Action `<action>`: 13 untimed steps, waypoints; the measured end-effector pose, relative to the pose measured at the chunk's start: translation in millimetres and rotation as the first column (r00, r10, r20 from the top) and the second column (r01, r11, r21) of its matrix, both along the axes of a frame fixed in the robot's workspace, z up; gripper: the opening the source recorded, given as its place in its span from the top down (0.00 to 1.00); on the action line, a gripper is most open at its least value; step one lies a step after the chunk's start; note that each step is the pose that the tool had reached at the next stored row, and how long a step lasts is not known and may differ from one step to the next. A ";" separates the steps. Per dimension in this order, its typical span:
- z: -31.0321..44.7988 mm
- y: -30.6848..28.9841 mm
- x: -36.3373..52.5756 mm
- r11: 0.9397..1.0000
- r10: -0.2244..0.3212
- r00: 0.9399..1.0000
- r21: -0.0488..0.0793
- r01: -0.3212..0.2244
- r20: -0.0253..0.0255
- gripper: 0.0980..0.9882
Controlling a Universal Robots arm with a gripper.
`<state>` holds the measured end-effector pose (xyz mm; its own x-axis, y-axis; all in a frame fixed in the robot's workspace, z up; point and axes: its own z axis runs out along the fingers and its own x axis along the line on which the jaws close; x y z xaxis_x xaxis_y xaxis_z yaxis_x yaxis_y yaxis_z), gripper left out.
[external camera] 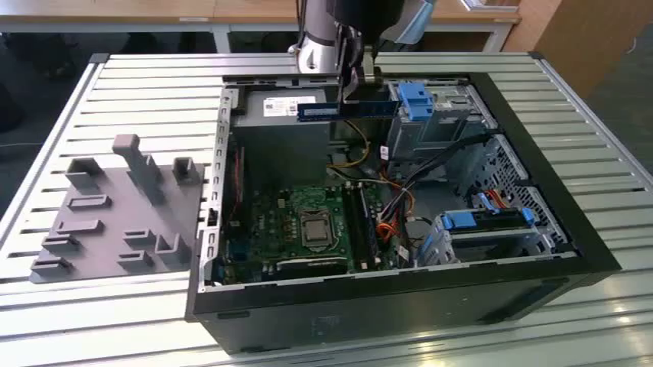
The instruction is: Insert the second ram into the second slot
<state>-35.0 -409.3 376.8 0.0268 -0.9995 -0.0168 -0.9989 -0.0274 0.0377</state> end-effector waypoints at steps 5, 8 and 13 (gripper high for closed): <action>0.0 0.0 0.0 1.000 0.000 1.000 0.000 0.000 0.000 0.96; 0.1 -0.8 0.0 1.000 0.000 1.000 0.000 0.000 0.000 0.96; 0.0 -2.8 0.0 1.000 0.000 1.000 0.000 0.000 0.000 0.96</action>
